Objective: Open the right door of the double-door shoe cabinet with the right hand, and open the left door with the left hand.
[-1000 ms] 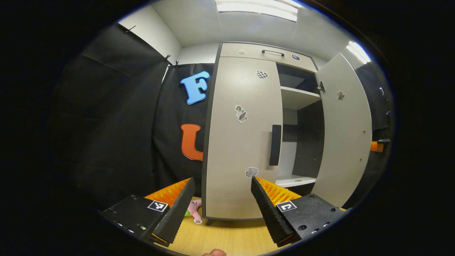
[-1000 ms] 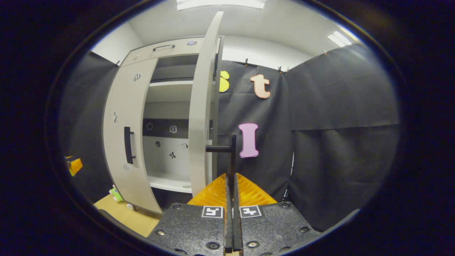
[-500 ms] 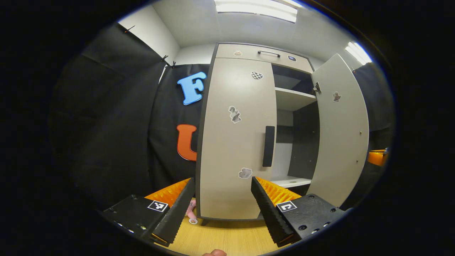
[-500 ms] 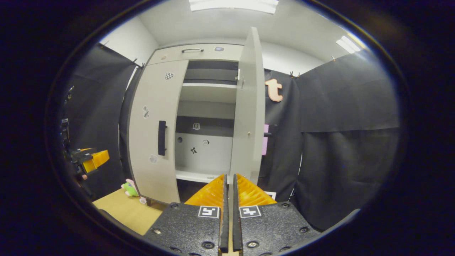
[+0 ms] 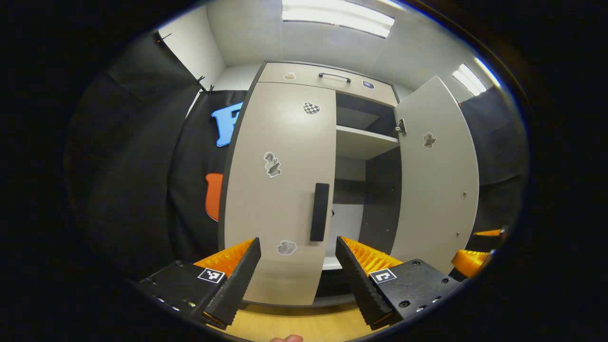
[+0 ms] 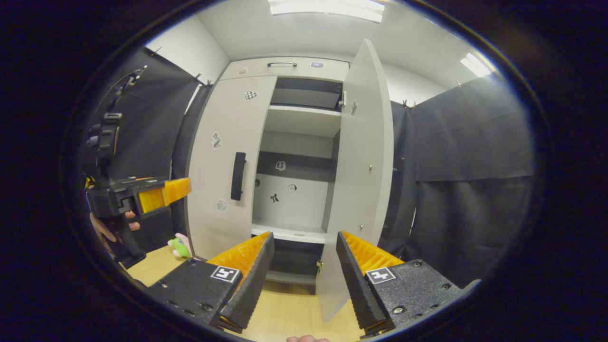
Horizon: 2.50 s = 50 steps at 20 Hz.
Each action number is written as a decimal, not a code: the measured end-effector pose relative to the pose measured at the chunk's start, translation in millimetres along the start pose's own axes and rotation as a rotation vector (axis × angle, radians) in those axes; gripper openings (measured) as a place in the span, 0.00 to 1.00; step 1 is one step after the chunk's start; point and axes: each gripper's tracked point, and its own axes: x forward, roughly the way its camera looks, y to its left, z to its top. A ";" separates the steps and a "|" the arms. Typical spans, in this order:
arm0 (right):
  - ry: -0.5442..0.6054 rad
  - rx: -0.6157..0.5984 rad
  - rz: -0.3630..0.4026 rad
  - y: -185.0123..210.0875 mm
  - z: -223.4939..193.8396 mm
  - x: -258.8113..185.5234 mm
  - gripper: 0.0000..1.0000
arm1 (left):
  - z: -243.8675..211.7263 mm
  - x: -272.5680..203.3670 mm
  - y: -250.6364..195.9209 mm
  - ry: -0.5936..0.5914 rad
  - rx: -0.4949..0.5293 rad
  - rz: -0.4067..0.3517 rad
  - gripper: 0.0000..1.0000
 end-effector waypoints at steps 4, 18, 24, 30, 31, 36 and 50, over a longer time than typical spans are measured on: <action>0.044 0.054 0.056 2.3 -13.5 1.8 0.84 | 2.0 54.6 -30.2 0.019 0.020 -0.059 0.94; 0.048 0.079 0.069 -9.5 -15.5 2.8 0.84 | -30.4 172.6 -23.5 0.128 0.099 0.034 0.95; 0.052 0.089 0.074 -5.9 -17.2 9.2 0.84 | -30.1 175.9 -21.0 0.133 0.104 0.047 0.93; 0.065 0.086 0.078 -3.8 -21.3 10.8 0.82 | -29.6 176.1 -16.8 0.134 0.094 0.053 0.93; 0.066 0.086 0.076 -4.7 -21.4 10.4 0.82 | -30.2 176.6 -11.5 0.139 0.102 0.074 0.92; 0.083 0.087 0.070 -5.9 -27.5 9.2 0.84 | -36.3 174.8 -11.7 0.167 0.032 0.065 0.42; 0.071 0.093 0.050 -2.3 -29.9 -6.1 0.84 | -23.0 125.9 -7.5 0.148 0.092 -0.030 0.04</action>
